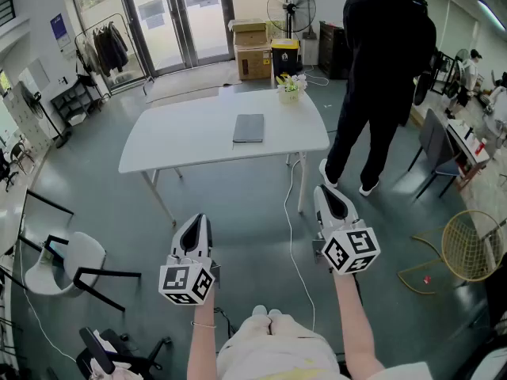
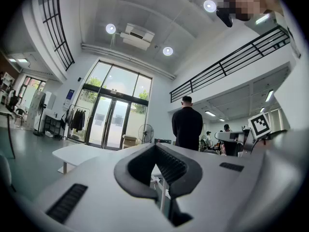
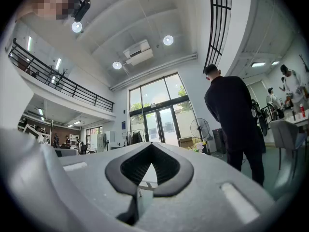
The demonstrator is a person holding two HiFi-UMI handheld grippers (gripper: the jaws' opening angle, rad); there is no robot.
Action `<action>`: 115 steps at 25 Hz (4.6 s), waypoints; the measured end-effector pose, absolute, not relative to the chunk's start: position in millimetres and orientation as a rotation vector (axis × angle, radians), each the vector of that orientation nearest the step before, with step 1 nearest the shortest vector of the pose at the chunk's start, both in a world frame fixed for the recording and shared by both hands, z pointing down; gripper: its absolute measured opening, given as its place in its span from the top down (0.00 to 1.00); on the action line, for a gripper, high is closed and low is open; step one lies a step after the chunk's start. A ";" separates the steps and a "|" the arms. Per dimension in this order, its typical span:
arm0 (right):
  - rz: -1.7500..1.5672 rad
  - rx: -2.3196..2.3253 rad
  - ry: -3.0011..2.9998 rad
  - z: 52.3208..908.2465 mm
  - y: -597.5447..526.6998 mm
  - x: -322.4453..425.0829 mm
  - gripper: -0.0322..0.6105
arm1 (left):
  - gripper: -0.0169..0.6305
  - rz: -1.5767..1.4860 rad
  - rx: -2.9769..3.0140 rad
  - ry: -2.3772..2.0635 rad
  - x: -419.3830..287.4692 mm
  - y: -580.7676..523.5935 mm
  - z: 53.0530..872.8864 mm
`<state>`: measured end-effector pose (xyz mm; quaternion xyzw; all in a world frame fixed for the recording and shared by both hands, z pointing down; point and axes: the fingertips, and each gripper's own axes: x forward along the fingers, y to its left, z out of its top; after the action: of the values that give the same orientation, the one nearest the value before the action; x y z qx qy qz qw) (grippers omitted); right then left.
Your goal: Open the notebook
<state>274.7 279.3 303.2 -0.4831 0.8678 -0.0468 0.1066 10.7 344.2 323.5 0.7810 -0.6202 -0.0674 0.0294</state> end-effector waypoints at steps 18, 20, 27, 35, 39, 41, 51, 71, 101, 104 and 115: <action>-0.277 -1.362 2.594 329.4 265.2 275.1 0.92 | 0.97 -0.181 2.385 -1.894 26.2 344.9 334.8; -0.297 -1.364 2.597 336.1 259.4 274.3 0.90 | 0.98 -0.173 2.370 -1.897 25.5 341.7 339.9; -0.327 -1.383 2.603 346.2 239.1 271.3 0.81 | 0.98 -0.157 2.350 -1.887 22.4 325.3 347.6; -0.358 -1.399 2.610 359.8 187.4 255.8 0.75 | 0.98 -0.146 2.323 -1.863 8.7 274.2 363.4; -0.373 -1.424 2.605 369.4 152.2 241.3 0.75 | 0.98 -0.149 2.318 -1.851 -9.7 235.8 371.8; -0.384 -1.435 2.598 371.9 131.0 233.6 0.75 | 0.97 -0.149 2.319 -1.842 -18.7 212.7 373.7; -0.460 -1.529 2.539 394.3 35.0 202.6 0.75 | 0.98 -0.128 2.319 -1.769 -54.8 106.2 390.6; -0.598 -1.580 2.546 436.7 -90.9 145.3 0.75 | 0.98 -0.076 2.292 -1.625 -95.6 -23.3 436.6; -1.416 -1.473 2.603 587.4 -257.2 120.9 0.75 | 0.97 0.152 2.084 -1.397 -70.6 -210.7 543.7; -1.503 -1.458 2.610 601.9 -262.1 118.1 0.75 | 0.98 0.160 2.059 -1.377 -66.9 -216.1 553.6; -1.744 -1.452 2.587 638.0 -266.4 103.9 0.75 | 0.98 0.181 2.003 -1.330 -66.8 -225.3 571.8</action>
<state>103.9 -266.4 638.0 -0.4172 0.7433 -0.5011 -0.1494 -66.8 -225.3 571.8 0.7759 -0.5151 0.0702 0.3574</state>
